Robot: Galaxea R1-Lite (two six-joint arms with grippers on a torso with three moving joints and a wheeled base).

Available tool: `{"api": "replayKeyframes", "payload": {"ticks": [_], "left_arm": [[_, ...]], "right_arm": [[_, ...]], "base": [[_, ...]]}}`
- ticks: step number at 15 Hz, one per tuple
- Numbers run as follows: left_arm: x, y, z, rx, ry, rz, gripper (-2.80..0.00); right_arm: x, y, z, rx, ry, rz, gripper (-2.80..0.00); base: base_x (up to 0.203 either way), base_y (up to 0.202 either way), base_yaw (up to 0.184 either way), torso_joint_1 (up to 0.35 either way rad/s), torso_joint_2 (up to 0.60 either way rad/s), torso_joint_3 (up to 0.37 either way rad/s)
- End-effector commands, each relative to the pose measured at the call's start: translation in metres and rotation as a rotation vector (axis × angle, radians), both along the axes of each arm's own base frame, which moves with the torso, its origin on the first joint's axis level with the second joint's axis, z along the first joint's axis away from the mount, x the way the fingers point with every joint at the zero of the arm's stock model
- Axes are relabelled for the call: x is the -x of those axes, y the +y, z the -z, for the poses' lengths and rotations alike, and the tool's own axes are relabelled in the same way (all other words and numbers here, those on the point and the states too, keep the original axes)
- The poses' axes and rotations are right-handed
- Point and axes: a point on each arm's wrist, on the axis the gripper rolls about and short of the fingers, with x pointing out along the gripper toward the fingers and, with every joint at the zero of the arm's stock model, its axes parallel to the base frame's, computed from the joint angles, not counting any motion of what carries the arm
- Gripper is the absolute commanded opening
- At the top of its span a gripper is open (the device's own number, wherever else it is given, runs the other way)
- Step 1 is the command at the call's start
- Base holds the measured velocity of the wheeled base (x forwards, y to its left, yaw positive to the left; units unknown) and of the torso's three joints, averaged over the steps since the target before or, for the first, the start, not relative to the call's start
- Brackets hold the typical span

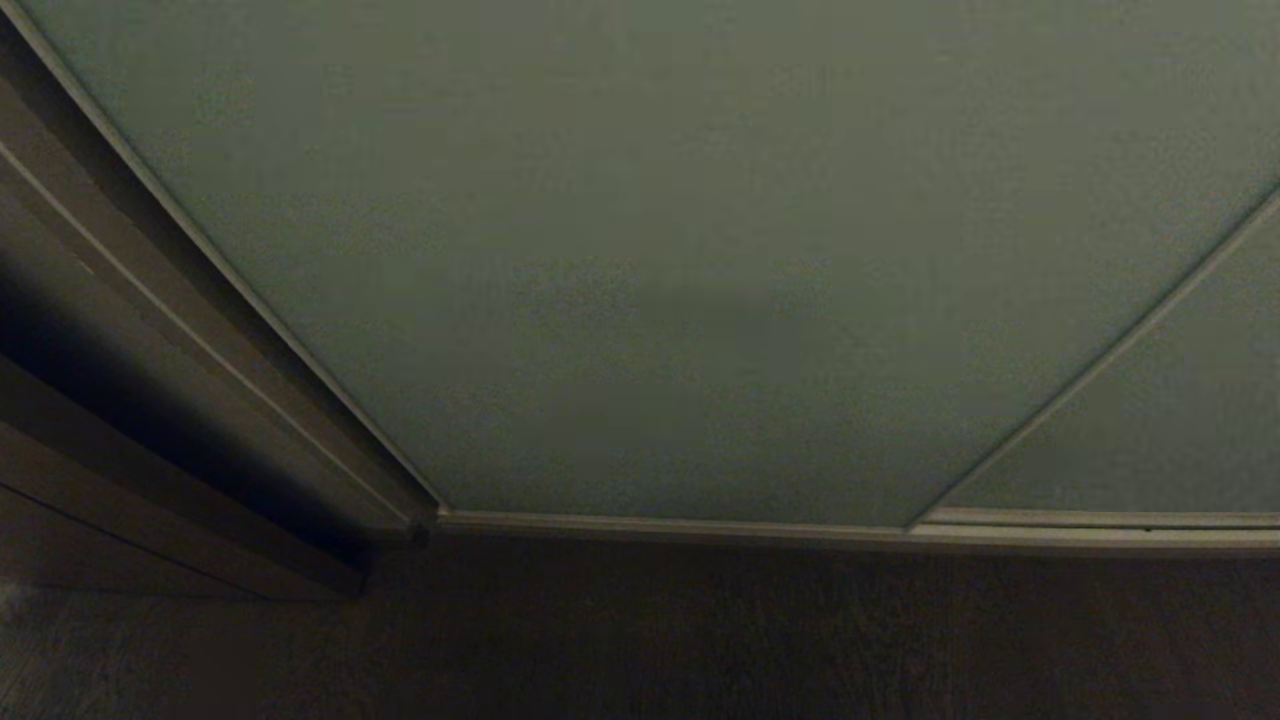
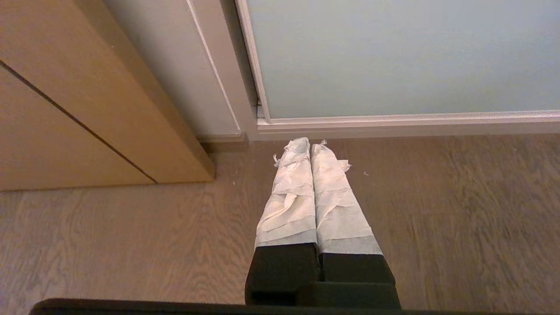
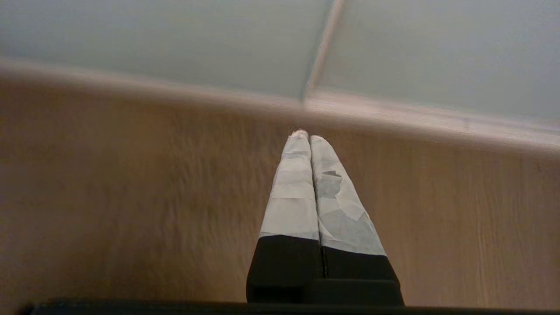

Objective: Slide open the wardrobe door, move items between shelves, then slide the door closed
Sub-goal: Close the door

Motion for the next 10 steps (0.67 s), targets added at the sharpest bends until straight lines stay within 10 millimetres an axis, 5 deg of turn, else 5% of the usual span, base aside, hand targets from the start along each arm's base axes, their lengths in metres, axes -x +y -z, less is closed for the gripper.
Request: {"api": "replayKeyframes", "payload": {"ticks": [1,3,6,10], "left_arm": [[0.0,0.0,0.0,0.0,-0.001,0.0,-2.8],[0.0,0.0,0.0,0.001,0.001,0.0,-2.8],[0.0,0.0,0.0,0.001,0.0,0.0,-2.8],[0.0,0.0,0.0,0.002,0.0,0.0,-2.8]], "right_arm": [[0.007,0.0,0.023,0.006,-0.026,0.014,-2.8],[0.003,-0.001,0.043,0.008,-0.049,0.035,-2.8],[0.004,-0.001,0.042,-0.006,-0.067,-0.014,-2.8],[0.026,-0.002,0.057,-0.006,-0.189,-0.05,-2.8]], "base": [[0.0,0.0,0.0,0.0,0.0,0.0],[0.0,0.0,0.0,0.0,0.0,0.0],[0.0,0.0,0.0,0.0,0.0,0.0],[0.0,0.0,0.0,0.0,0.0,0.0]]}}
